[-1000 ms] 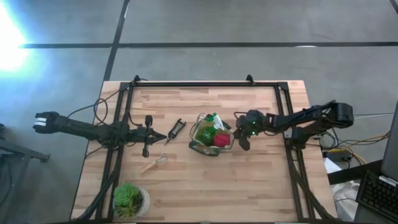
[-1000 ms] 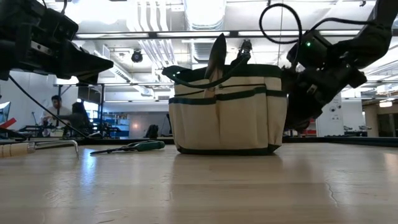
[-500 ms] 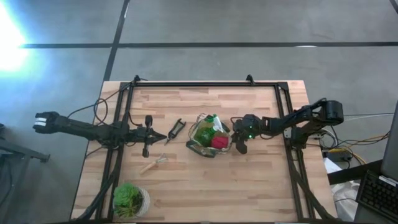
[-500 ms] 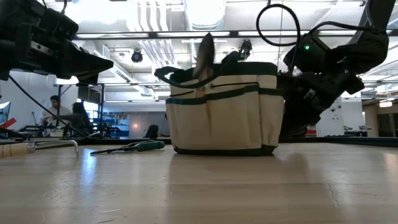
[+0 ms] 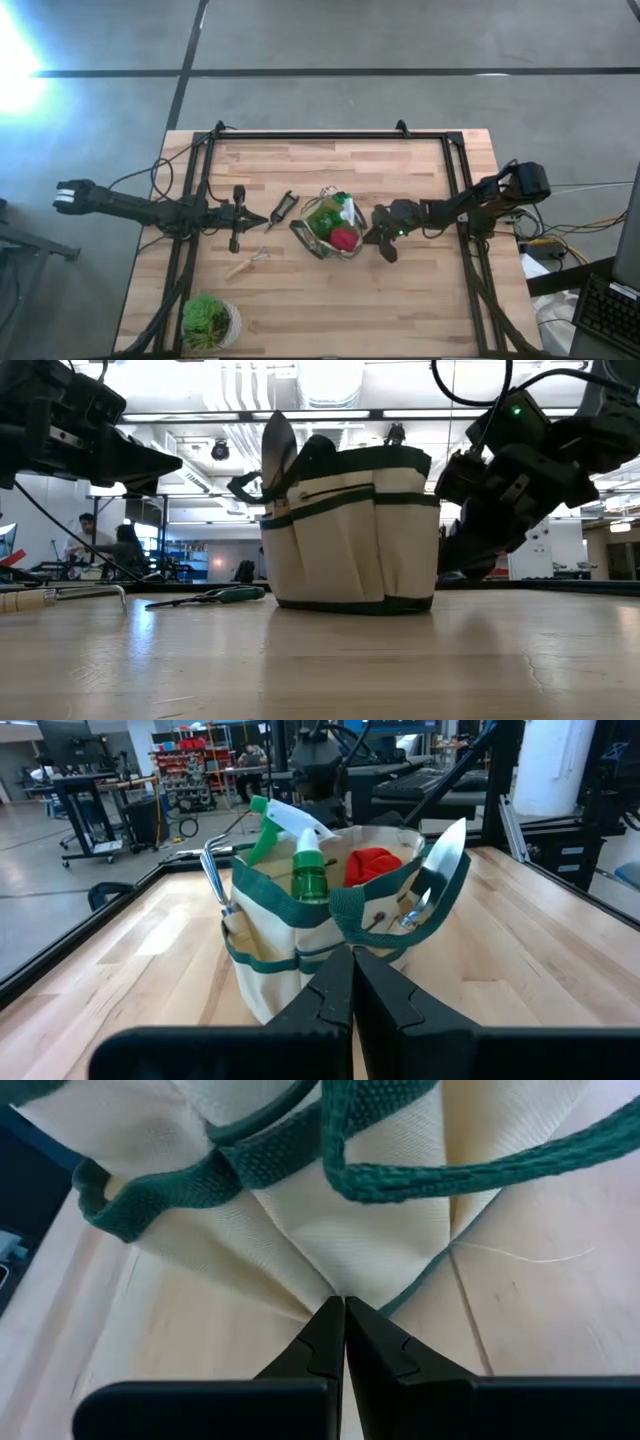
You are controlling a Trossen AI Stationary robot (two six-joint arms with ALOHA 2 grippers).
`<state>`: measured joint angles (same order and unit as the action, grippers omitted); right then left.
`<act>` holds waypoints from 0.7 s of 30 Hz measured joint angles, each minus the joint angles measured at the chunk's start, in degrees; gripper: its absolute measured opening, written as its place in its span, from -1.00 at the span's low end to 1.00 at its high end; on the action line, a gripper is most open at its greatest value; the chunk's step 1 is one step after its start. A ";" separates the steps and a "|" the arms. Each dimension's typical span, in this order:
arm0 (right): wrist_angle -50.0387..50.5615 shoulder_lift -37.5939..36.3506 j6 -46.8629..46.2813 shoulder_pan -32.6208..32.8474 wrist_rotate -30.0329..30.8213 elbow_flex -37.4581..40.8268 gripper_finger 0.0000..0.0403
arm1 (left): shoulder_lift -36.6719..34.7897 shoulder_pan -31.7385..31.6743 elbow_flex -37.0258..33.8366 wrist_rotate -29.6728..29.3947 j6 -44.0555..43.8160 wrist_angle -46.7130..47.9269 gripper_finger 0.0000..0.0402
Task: Pick & Place Garden tools in Gardening bag
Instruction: Adjust the gardening bag, then put the hand rake into the pocket of the gardening bag
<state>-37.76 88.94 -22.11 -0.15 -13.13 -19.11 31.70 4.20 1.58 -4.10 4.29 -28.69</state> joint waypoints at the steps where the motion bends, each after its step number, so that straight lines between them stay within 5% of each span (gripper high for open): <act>1: 0.64 -0.34 0.04 0.03 0.06 0.00 -0.96 | 0.00 0.01 0.00 0.00 0.00 0.02 -0.96; 8: 13.70 -8.45 2.91 -0.10 2.45 0.02 -0.96 | 0.00 0.01 0.00 0.00 0.00 0.00 -0.96; 21: 42.25 -41.41 10.08 -0.10 4.22 -4.60 -0.96 | 0.00 -0.01 0.00 0.00 0.00 0.00 -0.96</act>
<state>4.49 47.53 -12.03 -0.25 -8.91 -23.72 31.70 4.19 1.58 -4.10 4.29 -28.69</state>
